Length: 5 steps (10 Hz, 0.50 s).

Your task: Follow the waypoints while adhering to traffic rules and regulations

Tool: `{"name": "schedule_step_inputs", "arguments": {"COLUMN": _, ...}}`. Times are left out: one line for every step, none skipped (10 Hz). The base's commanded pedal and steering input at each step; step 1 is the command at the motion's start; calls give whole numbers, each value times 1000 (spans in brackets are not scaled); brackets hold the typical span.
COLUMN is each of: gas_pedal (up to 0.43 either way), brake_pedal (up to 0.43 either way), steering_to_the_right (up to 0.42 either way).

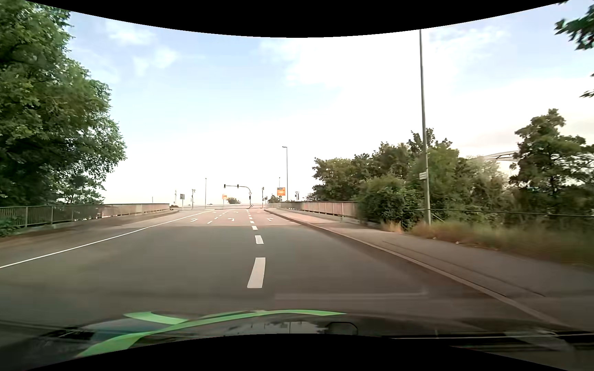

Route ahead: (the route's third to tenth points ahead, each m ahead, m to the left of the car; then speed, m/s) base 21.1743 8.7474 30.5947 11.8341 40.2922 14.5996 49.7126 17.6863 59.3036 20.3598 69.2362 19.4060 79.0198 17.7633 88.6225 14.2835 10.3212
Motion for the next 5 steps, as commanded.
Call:
{"name": "schedule_step_inputs", "arguments": {"gas_pedal": 209, "brake_pedal": 0, "steering_to_the_right": -74}}
{"name": "schedule_step_inputs", "arguments": {"gas_pedal": 209, "brake_pedal": 0, "steering_to_the_right": -73}}
{"name": "schedule_step_inputs", "arguments": {"gas_pedal": 209, "brake_pedal": 0, "steering_to_the_right": -68}}
{"name": "schedule_step_inputs", "arguments": {"gas_pedal": 220, "brake_pedal": 0, "steering_to_the_right": -63}}
{"name": "schedule_step_inputs", "arguments": {"gas_pedal": 220, "brake_pedal": 0, "steering_to_the_right": -59}}
